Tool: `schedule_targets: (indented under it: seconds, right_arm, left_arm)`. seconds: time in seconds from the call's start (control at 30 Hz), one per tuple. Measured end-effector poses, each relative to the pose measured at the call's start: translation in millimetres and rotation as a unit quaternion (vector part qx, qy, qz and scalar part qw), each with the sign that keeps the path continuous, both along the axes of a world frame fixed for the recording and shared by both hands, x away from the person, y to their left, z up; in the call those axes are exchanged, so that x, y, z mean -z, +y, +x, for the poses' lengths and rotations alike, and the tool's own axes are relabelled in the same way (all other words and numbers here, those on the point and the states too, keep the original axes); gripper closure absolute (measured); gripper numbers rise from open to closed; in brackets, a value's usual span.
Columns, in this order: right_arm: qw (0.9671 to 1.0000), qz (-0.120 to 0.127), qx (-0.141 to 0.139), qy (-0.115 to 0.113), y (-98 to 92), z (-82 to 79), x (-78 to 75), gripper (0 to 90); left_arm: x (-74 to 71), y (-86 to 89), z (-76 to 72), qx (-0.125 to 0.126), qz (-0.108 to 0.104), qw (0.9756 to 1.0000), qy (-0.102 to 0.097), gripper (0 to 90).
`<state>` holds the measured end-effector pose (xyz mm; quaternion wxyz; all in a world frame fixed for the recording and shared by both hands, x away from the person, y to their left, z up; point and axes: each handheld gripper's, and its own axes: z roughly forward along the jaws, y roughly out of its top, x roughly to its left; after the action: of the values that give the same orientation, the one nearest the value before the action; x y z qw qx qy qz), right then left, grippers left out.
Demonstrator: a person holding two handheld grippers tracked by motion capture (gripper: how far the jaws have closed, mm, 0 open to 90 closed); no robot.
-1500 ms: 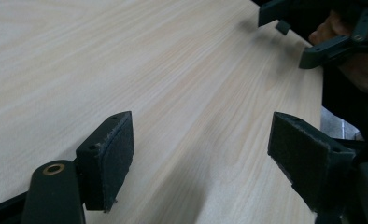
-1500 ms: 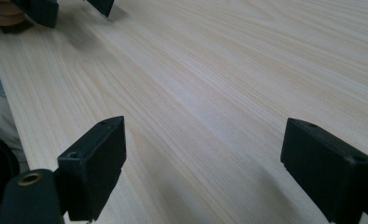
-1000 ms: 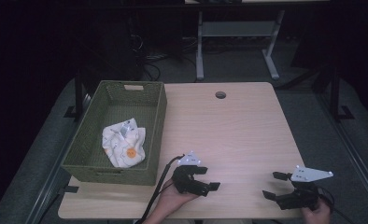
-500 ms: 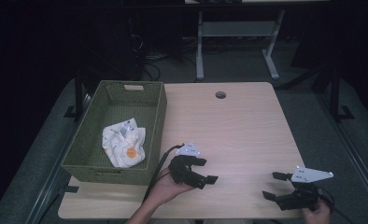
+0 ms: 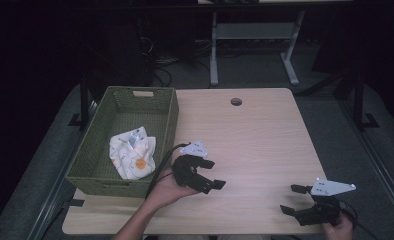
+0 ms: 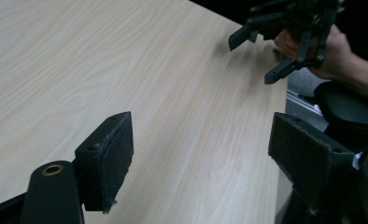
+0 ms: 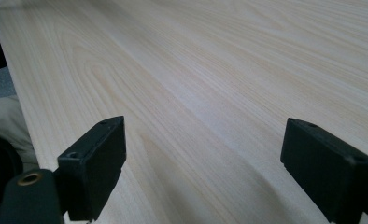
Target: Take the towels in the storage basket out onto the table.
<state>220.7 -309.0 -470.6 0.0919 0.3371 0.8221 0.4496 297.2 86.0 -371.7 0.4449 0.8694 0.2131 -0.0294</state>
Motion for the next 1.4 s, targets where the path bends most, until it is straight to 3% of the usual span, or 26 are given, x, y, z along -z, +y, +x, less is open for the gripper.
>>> schedule_targets:
  seconds: [0.07,0.3,0.73,1.4]
  right_arm:
    - [1.0,0.0,0.0,-0.001,0.2,0.1,0.1,13.8]
    - [1.0,0.0,-0.003,-0.003,0.8,0.2,-0.1,13.8]
    - [1.0,-0.004,-0.008,-0.005,2.5,0.7,0.5,13.8]
    - [0.9999,-0.004,-0.012,-0.006,3.4,1.0,0.6,13.8]
  left_arm:
    - [-7.1,6.0,2.6,0.0,0.009,1.0,-0.003,22.4]
    - [-26.8,27.5,11.8,-0.006,0.006,1.0,-0.001,22.4]
    - [-46.8,57.8,20.6,-0.015,0.007,0.9999,-0.002,21.6]
    - [-54.1,116.6,38.1,-0.064,0.0,0.9979,0.01,21.6]
